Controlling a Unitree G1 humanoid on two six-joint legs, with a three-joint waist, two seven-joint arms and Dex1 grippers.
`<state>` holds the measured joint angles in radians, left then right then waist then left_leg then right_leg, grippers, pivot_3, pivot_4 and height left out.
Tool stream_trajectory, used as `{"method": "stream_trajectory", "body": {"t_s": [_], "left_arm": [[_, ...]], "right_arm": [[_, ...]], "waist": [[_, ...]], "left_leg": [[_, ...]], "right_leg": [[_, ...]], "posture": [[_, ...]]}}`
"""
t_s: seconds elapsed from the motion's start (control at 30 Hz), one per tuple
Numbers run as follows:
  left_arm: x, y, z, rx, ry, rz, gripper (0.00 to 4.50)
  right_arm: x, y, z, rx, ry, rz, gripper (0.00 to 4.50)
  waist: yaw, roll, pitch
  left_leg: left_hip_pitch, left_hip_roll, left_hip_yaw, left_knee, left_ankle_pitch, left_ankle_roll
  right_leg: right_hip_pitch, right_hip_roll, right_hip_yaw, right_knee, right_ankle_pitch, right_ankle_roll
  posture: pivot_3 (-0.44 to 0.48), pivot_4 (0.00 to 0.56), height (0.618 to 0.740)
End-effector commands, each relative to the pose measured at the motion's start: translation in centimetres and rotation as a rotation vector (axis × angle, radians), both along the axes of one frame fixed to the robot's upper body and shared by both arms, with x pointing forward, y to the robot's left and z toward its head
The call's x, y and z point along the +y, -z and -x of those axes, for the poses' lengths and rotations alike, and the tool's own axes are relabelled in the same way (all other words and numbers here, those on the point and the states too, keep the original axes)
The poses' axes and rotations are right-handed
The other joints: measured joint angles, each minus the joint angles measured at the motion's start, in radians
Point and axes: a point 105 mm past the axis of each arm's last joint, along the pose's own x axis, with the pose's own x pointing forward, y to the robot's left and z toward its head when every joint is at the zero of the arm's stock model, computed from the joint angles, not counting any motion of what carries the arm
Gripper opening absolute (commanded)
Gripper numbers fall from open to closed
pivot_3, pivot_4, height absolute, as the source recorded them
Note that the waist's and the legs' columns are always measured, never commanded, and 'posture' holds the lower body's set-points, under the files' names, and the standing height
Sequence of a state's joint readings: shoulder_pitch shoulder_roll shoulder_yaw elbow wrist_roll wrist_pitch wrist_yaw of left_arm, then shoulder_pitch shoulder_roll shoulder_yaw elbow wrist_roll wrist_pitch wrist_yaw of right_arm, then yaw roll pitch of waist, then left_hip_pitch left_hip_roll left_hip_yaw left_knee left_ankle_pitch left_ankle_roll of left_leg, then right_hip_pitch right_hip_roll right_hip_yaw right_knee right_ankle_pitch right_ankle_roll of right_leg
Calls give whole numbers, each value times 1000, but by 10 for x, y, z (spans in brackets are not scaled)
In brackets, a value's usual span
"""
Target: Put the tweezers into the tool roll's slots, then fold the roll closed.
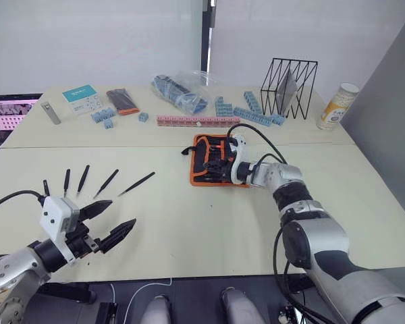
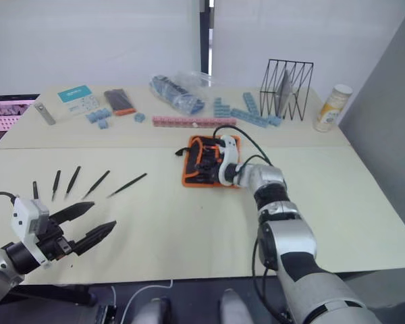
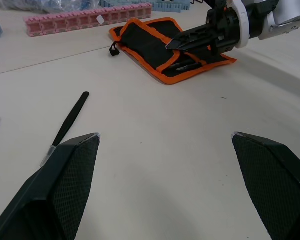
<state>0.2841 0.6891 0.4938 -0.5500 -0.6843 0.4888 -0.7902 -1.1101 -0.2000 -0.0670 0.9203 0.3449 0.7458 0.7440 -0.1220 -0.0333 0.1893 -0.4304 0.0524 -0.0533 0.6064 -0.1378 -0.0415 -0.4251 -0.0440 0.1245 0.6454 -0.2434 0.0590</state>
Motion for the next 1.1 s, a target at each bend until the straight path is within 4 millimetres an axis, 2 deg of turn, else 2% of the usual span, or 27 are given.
{"method": "stream_trajectory", "body": {"t_s": [0.03,0.17,0.27,0.47,0.6,0.63,0.73,1.1], "left_arm": [[-7,-1,-3,-2,75,-48,4500],[-15,2,-11,8,165,-92,4500],[-23,2,-26,-3,256,-160,4500],[-37,-3,-80,-96,377,-317,4500],[-52,-3,-109,-126,462,-380,4500],[-59,-6,-117,-139,488,-388,4500],[-79,-13,-136,-175,565,-406,4500],[-124,-12,-165,-204,734,-487,4500]], "right_arm": [[0,-18,22,-81,-195,96,64],[-8,-18,51,-99,-353,212,64],[-21,-16,74,-110,-441,313,64],[-36,-12,107,-162,-531,473,64],[-35,-11,111,-189,-515,501,64],[-34,-11,110,-197,-504,507,64],[-34,-11,109,-212,-467,517,64],[-28,-16,111,-240,-437,513,64]], "waist": [[1,0,0],[5,0,0],[12,1,0],[29,1,1],[29,1,0],[30,1,0],[36,1,0],[54,1,0]], "left_leg": [[0,0,0,0,0,0],[0,0,0,-1,0,0],[-1,0,0,-1,0,0],[-1,-1,0,1,0,0],[-2,-1,1,1,0,0],[-2,-1,0,1,0,0],[-4,-1,-1,2,0,0],[-8,-2,-3,4,0,0]], "right_leg": [[0,0,0,0,0,0],[-1,0,0,0,-1,1],[-2,0,0,1,-1,1],[-2,0,0,0,-2,0],[-1,0,1,0,0,4],[-2,0,0,0,3,8],[-3,0,0,0,3,9],[-4,0,0,1,4,11]], "posture": [[0,150,740],[0,150,740],[0,150,740],[0,150,740],[0,150,740],[0,150,740],[0,150,740],[0,150,740]]}}
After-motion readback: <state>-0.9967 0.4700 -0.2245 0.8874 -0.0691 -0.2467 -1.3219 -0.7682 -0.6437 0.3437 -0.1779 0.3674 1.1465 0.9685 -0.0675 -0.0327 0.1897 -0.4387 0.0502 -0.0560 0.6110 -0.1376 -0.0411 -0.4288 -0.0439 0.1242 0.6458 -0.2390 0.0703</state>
